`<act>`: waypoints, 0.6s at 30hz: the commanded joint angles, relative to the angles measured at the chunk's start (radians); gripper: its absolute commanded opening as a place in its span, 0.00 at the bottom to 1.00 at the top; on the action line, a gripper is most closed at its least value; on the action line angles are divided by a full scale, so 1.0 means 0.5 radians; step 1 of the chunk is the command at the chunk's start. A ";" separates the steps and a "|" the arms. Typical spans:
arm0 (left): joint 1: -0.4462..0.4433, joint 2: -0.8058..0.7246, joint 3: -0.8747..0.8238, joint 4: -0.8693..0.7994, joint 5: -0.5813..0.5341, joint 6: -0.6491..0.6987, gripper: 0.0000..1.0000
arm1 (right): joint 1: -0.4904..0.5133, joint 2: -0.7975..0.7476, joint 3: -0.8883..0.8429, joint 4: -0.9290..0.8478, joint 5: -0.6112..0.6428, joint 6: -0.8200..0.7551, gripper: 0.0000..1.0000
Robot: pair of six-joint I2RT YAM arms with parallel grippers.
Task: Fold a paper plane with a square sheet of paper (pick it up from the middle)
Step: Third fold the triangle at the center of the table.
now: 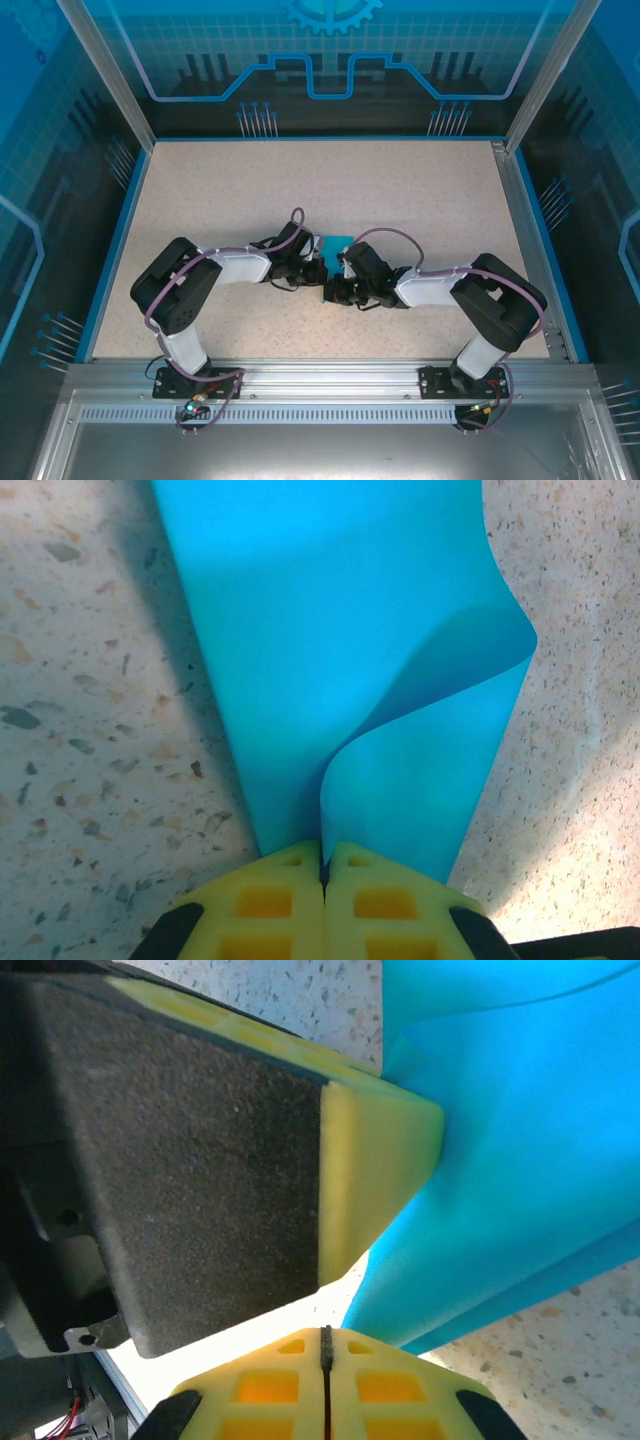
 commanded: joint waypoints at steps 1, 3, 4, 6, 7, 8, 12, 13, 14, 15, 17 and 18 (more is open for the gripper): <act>0.015 0.065 0.004 -0.064 0.012 0.033 0.07 | 0.031 0.034 0.018 0.066 0.016 0.030 0.07; 0.013 0.070 0.002 -0.059 0.018 0.033 0.07 | 0.029 0.037 0.024 0.065 0.006 0.036 0.07; 0.015 0.071 0.002 -0.056 0.024 0.033 0.07 | 0.031 0.034 0.027 0.067 0.001 0.036 0.07; 0.014 0.078 0.005 -0.056 0.030 0.032 0.07 | 0.036 0.038 0.039 0.065 0.011 0.035 0.08; 0.013 0.081 0.008 -0.058 0.034 0.033 0.07 | 0.037 0.047 0.045 0.060 0.024 0.034 0.08; 0.014 0.085 0.011 -0.057 0.034 0.031 0.07 | 0.037 0.057 0.044 0.056 0.029 0.036 0.08; 0.014 0.087 0.015 -0.061 0.034 0.039 0.07 | 0.040 0.118 0.049 0.065 0.014 0.054 0.08; 0.015 0.084 0.014 -0.065 0.034 0.039 0.07 | 0.041 0.126 0.046 0.065 0.016 0.060 0.08; 0.014 0.086 0.014 -0.065 0.034 0.041 0.07 | 0.041 0.131 0.042 0.065 0.022 0.064 0.08; 0.015 0.084 0.012 -0.064 0.034 0.042 0.07 | 0.042 0.129 0.031 0.065 0.025 0.067 0.08; 0.013 0.086 0.012 -0.067 0.034 0.042 0.07 | 0.042 0.127 0.017 0.059 0.034 0.064 0.08; 0.015 0.086 0.012 -0.067 0.034 0.041 0.07 | 0.042 0.118 0.010 0.051 0.039 0.061 0.08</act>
